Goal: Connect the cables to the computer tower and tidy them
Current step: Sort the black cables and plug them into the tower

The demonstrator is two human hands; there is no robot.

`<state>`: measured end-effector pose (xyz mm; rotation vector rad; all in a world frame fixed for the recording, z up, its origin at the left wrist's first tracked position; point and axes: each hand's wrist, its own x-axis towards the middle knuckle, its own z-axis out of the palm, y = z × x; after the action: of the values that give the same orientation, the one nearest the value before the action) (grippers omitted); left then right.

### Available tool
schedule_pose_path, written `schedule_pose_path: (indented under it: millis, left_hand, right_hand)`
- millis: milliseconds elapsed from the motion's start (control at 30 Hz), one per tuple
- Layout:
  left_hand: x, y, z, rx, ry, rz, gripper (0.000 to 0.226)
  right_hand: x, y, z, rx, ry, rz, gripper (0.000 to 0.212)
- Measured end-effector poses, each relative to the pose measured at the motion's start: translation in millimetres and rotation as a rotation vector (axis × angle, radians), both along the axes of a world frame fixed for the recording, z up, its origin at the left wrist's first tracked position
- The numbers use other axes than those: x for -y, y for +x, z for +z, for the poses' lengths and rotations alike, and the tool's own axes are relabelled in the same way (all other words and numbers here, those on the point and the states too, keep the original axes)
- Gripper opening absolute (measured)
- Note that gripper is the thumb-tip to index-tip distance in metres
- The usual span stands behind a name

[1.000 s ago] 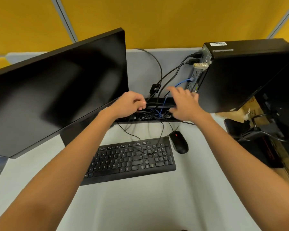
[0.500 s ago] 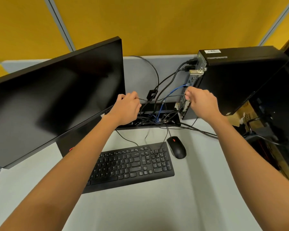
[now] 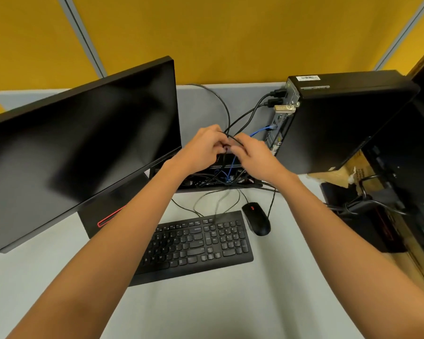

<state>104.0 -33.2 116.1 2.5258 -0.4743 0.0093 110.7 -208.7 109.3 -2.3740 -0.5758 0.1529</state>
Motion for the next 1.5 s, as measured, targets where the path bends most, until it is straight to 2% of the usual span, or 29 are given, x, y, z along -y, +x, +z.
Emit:
schedule_pose_path:
  millis: [100, 200, 267, 367, 433, 500, 567, 633, 700, 767, 800, 867, 933, 967, 1067, 1133, 1233, 1300, 1367, 1433, 1500]
  left_hand:
    - [-13, -3, -2, 0.063, 0.056, -0.021, 0.041]
    - [-16, -6, -7, 0.05, 0.116, 0.001, 0.062]
    - [-28, -6, -11, 0.011, 0.106, 0.06, 0.076]
    - [-65, -11, -22, -0.01, 0.131, 0.143, 0.076]
    - [-74, -16, -27, -0.017, 0.123, 0.178, 0.069]
    - [-67, -19, -29, 0.031, 0.053, 0.227, 0.052]
    - [-53, -15, -29, 0.063, -0.077, 0.299, 0.046]
    - [-40, -8, -26, 0.022, -0.152, 0.343, 0.05]
    - [-35, 0, -19, -0.009, -0.301, 0.394, 0.066]
    - [-40, 5, -4, 0.109, -0.461, 0.43, 0.075]
    - [-45, 6, 5, 0.218, -0.461, 0.428, 0.074]
    - [-58, 8, 26, 0.463, -0.283, 0.403, 0.076]
    - [-69, 7, 45, 0.614, -0.072, 0.413, 0.088]
    - [-73, 7, 49, 0.651, -0.026, 0.429, 0.091]
    - [-76, 9, 46, 0.648, -0.04, 0.41, 0.088]
    - [-68, 10, 32, 0.574, -0.098, 0.338, 0.085]
    - [-46, 10, 14, 0.433, -0.17, 0.286, 0.076]
    - [-35, 11, 2, 0.281, -0.201, 0.298, 0.061]
    - [-24, 10, -2, 0.119, -0.309, 0.37, 0.035]
    - [-21, 5, -9, 0.147, -0.239, 0.319, 0.035]
    - [-25, 1, -15, 0.223, -0.118, 0.251, 0.048]
  right_hand:
    - [17, 7, -6, 0.191, -0.146, -0.068, 0.026]
    - [31, 9, -18, 0.072, -0.077, -0.107, 0.032]
    - [48, 14, -27, 0.016, -0.063, -0.259, 0.032]
    - [85, 16, -35, -0.029, -0.139, -0.474, 0.027]
    - [102, 15, -40, -0.03, -0.17, -0.549, 0.026]
    - [99, 16, -41, -0.014, -0.23, -0.556, 0.023]
    - [82, 16, -40, 0.021, -0.278, -0.513, 0.019]
    - [64, 13, -38, 0.094, -0.301, -0.462, 0.017]
    - [53, 8, -37, 0.161, -0.287, -0.395, 0.022]
    - [49, 3, -38, 0.174, -0.3, -0.288, 0.023]
    - [49, 1, -38, 0.177, -0.323, -0.238, 0.022]
    - [54, 1, -40, 0.199, -0.377, -0.21, 0.017]
    - [60, 3, -45, 0.226, -0.378, -0.302, 0.011]
    - [63, 4, -48, 0.214, -0.329, -0.4, 0.01]
    - [65, 6, -54, 0.081, -0.097, -0.635, 0.013]
    - [59, 9, -58, -0.02, 0.016, -0.558, 0.019]
    - [46, 9, -71, -0.32, 0.162, -0.276, 0.032]
    - [44, 4, -98, -0.429, 0.016, -0.13, 0.041]
    - [48, -8, -132, -0.459, -0.244, -0.042, 0.037]
    - [53, -24, -162, -0.458, -0.46, 0.023, 0.033]
    - [56, -38, -175, -0.393, -0.553, 0.032, 0.042]
